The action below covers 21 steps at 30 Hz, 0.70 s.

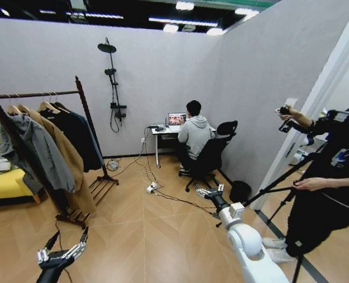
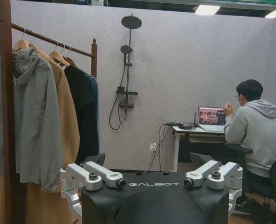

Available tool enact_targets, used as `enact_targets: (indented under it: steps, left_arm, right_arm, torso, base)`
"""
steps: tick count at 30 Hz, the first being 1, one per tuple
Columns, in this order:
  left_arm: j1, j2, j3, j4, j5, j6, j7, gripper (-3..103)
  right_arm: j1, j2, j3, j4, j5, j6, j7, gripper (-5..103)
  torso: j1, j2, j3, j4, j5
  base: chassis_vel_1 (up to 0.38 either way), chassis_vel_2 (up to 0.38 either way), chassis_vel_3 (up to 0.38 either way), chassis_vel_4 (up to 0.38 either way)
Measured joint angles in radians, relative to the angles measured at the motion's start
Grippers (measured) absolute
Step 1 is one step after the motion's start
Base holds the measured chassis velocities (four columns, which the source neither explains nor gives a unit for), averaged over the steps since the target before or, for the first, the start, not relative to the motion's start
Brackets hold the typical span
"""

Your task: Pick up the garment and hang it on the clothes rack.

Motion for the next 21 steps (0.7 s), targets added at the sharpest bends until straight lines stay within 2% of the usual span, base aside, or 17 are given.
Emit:
enact_targets:
  steps: [14, 21]
  left_arm:
    - [0.000, 0.000, 0.000, 0.000, 0.000, 0.000, 0.000, 100]
    - [0.000, 0.000, 0.000, 0.000, 0.000, 0.000, 0.000, 100]
  right_arm:
    - [-0.067, 0.030, 0.018, 0.055, 0.010, -0.016, -0.001, 100]
    - [-0.125, 0.046, 0.053, 0.134, 0.136, -0.122, -0.001, 100]
  torso:
    - [0.000, 0.000, 0.000, -0.0001, 0.0000]
    - [0.000, 0.000, 0.000, 0.0000, -0.0001]
  base:
    - [0.004, 0.004, 0.007, 0.007]
    - [0.000, 0.000, 0.000, 0.000]
